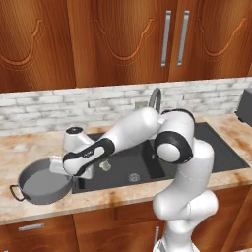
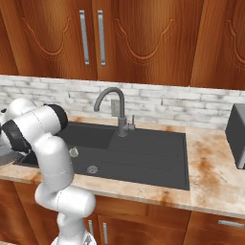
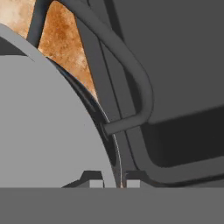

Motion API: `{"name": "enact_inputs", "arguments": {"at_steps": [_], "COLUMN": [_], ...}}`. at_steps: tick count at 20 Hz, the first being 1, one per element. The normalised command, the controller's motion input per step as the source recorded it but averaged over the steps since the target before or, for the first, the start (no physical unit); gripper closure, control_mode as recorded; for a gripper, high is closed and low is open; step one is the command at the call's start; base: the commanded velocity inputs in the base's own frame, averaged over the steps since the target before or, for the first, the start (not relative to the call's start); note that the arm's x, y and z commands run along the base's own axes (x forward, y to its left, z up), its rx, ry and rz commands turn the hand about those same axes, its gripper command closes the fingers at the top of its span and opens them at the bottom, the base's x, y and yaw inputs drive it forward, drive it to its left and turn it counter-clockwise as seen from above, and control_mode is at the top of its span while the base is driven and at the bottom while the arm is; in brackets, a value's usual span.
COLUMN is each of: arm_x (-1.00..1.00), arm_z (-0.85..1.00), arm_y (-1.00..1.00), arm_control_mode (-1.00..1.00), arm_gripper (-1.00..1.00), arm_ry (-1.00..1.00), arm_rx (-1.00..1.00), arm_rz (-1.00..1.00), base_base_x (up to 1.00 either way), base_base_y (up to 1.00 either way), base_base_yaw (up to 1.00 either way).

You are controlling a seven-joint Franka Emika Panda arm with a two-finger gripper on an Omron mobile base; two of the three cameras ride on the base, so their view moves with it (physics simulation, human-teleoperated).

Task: Dump the garlic from the pot into the sink. Then turn on the water and wash the garlic. Then turn off the water and put the garlic back in the pot.

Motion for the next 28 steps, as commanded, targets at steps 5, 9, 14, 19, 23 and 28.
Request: {"name": "enact_inputs", "arguments": {"at_steps": [5, 9, 14, 19, 23, 28], "arm_x": [0.24, 0.13, 0.00, -0.13, -0.25, -0.13], "arm_z": [-0.21, -0.03, 0.10, 0.42, 0.46, 0.49], "arm_y": [0.16, 0.01, -0.06, -0.23, -0.45, -0.71], "arm_control_mode": [-1.00, -1.00, -1.00, -1.00, -1.00, -1.00], "arm_gripper": [1.00, -1.00, -1.00, -1.00, -1.00, -1.00], "arm_ry": [0.00, -0.03, -0.14, -0.22, -0.24, -0.14], "arm_rx": [-0.07, -0.04, 0.00, 0.00, 0.00, 0.03], "arm_rz": [0.00, 0.00, 0.00, 0.00, 0.00, 0.00], "base_base_x": [0.00, 0.00, 0.00, 0.00, 0.00, 0.00], "base_base_y": [0.00, 0.00, 0.00, 0.00, 0.00, 0.00], "base_base_yaw": [0.00, 0.00, 0.00, 0.00, 0.00, 0.00]}}
